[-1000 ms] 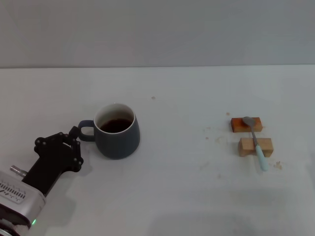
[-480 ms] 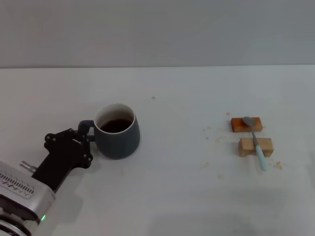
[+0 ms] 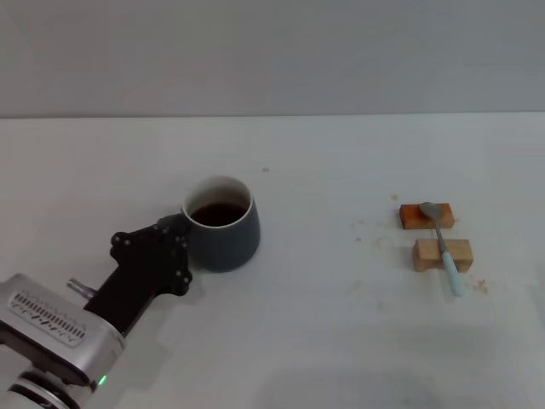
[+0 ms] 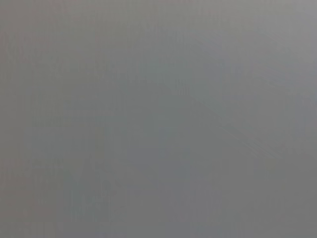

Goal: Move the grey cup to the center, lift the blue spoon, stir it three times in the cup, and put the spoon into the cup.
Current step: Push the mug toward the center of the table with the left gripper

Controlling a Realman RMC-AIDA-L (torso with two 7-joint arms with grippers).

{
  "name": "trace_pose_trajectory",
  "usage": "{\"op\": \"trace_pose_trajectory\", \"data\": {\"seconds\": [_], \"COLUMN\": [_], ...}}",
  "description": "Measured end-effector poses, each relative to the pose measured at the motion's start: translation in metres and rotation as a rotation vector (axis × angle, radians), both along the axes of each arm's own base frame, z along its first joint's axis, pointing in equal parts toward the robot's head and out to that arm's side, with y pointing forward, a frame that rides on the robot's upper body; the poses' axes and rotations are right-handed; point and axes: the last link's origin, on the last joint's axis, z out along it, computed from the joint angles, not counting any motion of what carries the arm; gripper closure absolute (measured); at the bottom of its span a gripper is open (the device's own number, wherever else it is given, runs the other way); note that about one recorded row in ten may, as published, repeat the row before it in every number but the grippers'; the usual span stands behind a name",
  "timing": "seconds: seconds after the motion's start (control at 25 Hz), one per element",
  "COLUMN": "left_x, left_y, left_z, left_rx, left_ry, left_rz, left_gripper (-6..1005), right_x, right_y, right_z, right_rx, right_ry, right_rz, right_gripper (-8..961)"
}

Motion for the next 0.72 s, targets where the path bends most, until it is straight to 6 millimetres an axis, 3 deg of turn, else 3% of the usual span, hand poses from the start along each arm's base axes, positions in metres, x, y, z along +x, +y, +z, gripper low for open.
{"op": "trace_pose_trajectory", "data": {"seconds": [0.48, 0.72], "left_x": [0.013, 0.004], "left_y": [-0.006, -0.030], "left_z": [-0.014, 0.005], "left_rx": [-0.068, 0.035], "left_ry": [-0.002, -0.062], "left_rz": [-0.053, -0.059], "left_gripper": [1001, 1001], "right_x": [-0.001, -0.001], "right_y": [0.001, 0.001], "right_z": [-0.001, -0.002], "right_rx": [-0.010, -0.015], "right_ry": [-0.001, -0.001], "right_rz": [0.007, 0.005], "right_gripper": [195, 195]}}
